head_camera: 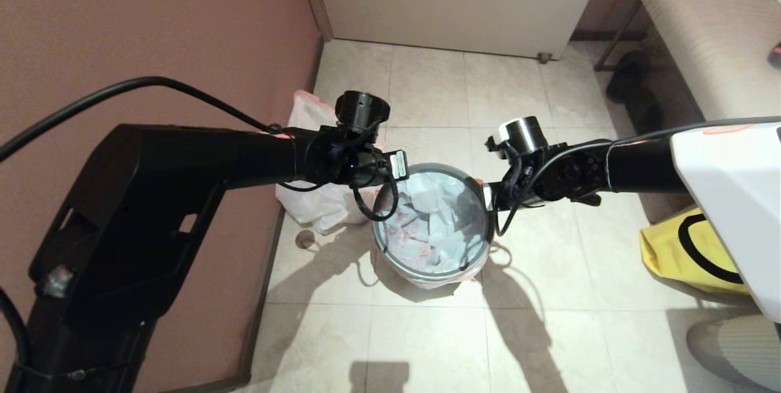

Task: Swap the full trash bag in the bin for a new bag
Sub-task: Place the trash can ring on the trash can

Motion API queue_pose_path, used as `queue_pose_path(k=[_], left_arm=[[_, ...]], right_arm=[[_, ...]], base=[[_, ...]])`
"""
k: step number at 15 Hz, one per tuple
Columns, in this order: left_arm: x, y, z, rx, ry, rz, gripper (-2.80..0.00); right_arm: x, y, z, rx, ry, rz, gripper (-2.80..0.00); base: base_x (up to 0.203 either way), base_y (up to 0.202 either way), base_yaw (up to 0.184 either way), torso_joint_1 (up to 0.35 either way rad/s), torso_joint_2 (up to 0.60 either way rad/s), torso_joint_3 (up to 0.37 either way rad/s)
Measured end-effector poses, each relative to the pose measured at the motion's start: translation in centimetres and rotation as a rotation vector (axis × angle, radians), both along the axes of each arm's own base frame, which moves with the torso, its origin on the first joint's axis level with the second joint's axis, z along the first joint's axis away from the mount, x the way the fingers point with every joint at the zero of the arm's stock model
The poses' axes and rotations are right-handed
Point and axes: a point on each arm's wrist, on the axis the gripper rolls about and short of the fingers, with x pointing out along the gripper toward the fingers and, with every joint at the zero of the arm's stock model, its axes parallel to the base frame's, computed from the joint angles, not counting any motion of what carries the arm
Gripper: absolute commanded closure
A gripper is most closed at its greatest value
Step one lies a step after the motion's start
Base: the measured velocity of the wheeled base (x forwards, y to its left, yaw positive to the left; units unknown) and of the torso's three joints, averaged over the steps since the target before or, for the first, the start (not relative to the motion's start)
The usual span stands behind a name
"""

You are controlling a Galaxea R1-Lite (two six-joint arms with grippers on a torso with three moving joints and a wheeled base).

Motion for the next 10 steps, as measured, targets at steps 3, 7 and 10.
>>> queue_pose_path(k=[3, 7, 10], left_arm=[[0.5, -0.1, -1.6, 0.097, 0.005, 0.025, 0.0], [1.0, -0.2, -2.9, 0.175, 0.003, 0.049, 0.0], [1.1, -0.2, -3.1, 0.183, 0.008, 0.054, 0.0]], right_arm=[[0.2, 0.1, -0.6, -0.014, 0.009, 0.007, 0.0], [0.6, 0.2, -1.5, -0.022, 0.021, 0.008, 0.0], [0.9, 0.3, -1.9, -0.024, 0.026, 0.007, 0.0]], base=[[0.0, 0.0, 0.0, 0.0, 0.0, 0.0], [0.0, 0.0, 0.0, 0.0, 0.0, 0.0], [0.0, 0.0, 0.0, 0.0, 0.0, 0.0]])
